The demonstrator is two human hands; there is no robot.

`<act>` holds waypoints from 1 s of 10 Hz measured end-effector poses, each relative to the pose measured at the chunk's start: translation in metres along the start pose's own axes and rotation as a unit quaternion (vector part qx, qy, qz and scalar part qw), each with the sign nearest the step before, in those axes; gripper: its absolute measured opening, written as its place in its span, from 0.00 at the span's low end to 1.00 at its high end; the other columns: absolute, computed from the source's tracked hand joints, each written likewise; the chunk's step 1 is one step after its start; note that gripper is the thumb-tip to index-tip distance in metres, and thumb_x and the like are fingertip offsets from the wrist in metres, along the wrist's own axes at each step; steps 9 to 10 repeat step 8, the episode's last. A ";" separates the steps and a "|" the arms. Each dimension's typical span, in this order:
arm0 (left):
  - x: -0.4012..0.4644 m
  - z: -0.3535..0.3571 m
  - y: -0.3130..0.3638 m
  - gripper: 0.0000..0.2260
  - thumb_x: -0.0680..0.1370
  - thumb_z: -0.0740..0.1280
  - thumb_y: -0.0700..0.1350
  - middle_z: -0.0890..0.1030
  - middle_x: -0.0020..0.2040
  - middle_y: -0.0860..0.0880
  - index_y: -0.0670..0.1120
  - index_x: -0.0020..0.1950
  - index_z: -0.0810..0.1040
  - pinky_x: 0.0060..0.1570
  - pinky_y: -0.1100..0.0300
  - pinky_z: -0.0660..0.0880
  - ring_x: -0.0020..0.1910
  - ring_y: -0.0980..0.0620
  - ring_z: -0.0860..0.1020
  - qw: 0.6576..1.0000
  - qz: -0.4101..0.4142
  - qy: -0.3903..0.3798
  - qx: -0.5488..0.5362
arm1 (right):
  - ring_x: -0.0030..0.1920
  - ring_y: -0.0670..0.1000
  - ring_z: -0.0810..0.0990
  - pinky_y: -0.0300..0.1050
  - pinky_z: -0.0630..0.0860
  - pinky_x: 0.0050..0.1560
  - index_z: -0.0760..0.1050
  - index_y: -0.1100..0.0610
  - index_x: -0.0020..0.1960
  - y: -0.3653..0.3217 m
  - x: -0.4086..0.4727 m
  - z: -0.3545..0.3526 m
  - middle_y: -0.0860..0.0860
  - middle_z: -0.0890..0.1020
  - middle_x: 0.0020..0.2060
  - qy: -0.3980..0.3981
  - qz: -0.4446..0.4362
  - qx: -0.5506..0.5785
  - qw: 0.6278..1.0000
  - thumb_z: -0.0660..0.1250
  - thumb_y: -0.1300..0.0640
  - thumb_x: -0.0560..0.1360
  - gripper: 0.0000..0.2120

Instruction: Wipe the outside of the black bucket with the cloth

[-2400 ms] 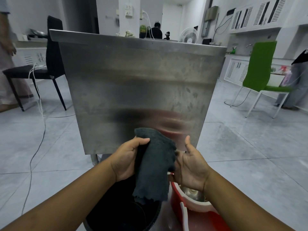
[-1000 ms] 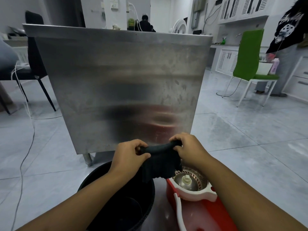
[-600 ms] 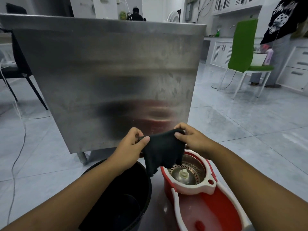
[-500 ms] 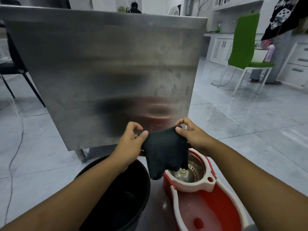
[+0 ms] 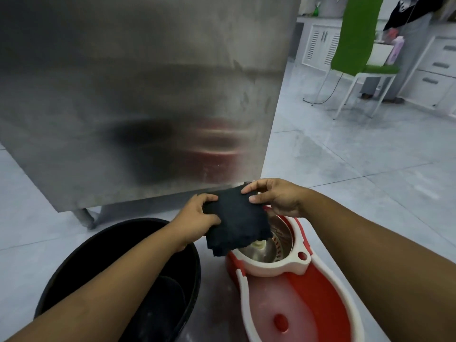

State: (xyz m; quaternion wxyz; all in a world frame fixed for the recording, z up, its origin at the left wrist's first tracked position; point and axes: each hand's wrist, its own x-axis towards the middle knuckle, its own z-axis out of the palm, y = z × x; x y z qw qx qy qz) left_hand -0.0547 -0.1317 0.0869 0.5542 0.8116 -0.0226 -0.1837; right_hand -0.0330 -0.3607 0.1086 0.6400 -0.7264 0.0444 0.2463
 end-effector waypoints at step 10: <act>0.020 0.029 -0.050 0.33 0.73 0.67 0.41 0.40 0.80 0.42 0.44 0.75 0.56 0.63 0.50 0.71 0.72 0.39 0.63 0.857 0.035 0.024 0.513 | 0.68 0.60 0.73 0.54 0.73 0.65 0.65 0.52 0.74 0.072 0.061 0.037 0.55 0.74 0.70 0.046 0.059 -0.507 0.859 0.68 0.61 0.75 0.29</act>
